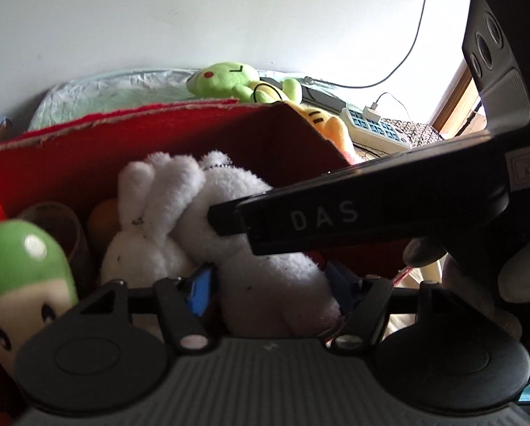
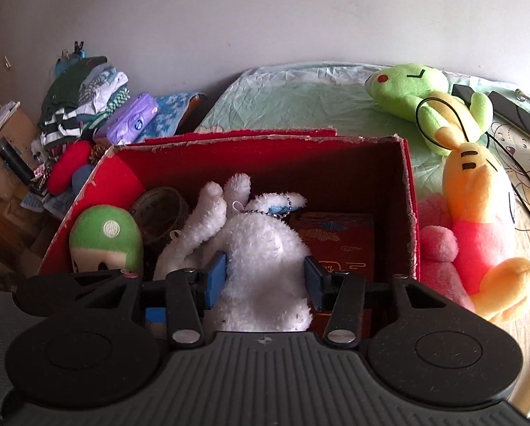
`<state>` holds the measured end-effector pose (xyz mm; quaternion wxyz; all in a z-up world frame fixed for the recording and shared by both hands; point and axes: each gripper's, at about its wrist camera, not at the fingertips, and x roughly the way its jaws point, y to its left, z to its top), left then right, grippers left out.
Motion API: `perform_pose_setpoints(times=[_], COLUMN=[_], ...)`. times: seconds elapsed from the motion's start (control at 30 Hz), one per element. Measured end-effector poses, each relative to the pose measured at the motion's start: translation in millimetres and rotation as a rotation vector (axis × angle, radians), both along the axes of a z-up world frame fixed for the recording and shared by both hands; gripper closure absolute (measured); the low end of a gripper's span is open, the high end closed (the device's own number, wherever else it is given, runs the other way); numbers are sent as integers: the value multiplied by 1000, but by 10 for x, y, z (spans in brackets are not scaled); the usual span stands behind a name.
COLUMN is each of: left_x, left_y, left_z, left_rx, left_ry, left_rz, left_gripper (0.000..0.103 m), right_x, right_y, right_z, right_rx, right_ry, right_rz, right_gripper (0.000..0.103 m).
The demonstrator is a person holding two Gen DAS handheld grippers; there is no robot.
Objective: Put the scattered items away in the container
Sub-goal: 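Lower the white bunny into the red box and open the right gripper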
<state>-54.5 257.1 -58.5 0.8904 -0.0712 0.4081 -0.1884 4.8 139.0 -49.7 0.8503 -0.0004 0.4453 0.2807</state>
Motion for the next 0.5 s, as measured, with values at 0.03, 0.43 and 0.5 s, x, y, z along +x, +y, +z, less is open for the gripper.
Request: perform_pose_setpoints(times=[0.03,0.43,0.5], left_x=[-25,-166,-204], left_y=[27,141,98], left_z=[-2,-29,-9], left_rx=[-3,-46,-39], left_ry=[0,13,12], left_rz=[9,59,61], left_gripper=[32,34,35], right_x=[13,-1,26], right_y=[14,242,198], right_z=[1,-99,-122], right_rx=[4,-46,-26], right_ry=[18,11,28], right_rz=[10,67,52], right_gripper=[53,45,42])
